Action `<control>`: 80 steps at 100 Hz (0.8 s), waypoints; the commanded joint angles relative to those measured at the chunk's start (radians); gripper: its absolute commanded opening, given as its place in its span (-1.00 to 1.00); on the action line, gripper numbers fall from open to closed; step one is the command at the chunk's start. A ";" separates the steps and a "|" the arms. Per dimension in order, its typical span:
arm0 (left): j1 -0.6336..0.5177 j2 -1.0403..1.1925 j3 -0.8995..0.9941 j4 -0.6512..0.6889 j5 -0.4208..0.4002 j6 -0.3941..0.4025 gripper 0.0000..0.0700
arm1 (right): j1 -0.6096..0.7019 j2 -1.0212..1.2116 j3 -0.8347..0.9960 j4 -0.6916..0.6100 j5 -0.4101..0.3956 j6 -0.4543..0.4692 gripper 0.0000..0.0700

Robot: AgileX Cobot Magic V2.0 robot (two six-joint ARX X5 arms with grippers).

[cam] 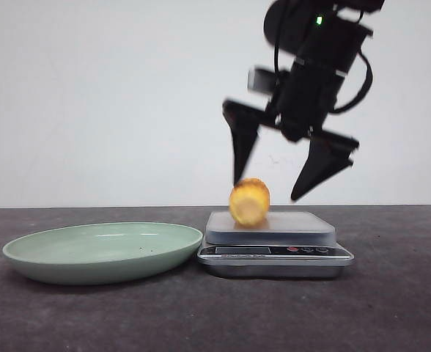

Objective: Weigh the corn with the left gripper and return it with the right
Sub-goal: 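Lower the right gripper onto the corn on the scale and close it, then lift the corn with the right gripper and lower it onto the plate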

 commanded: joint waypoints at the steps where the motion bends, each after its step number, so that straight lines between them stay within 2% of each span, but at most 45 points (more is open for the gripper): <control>1: -0.005 0.009 0.014 0.008 0.000 0.006 -0.84 | 0.009 0.024 0.017 -0.026 0.013 0.001 -1.00; 12: -0.005 0.009 0.014 0.008 0.000 0.006 -0.84 | 0.010 0.024 0.017 -0.022 -0.013 0.002 -0.98; 31: -0.005 0.009 0.014 -0.005 0.002 -0.007 -0.84 | 0.008 -0.019 0.018 -0.001 0.008 -0.025 -0.98; 42: -0.005 0.009 0.014 -0.031 0.002 -0.014 -0.84 | 0.009 -0.110 0.018 0.093 0.010 -0.059 -0.98; 59: -0.005 0.009 0.014 -0.037 0.002 -0.032 -0.84 | 0.027 -0.269 0.051 0.259 -0.010 -0.054 -0.98; 80: -0.005 0.009 0.014 -0.025 0.001 -0.038 -0.84 | 0.114 -0.401 0.063 0.371 -0.025 -0.032 -0.98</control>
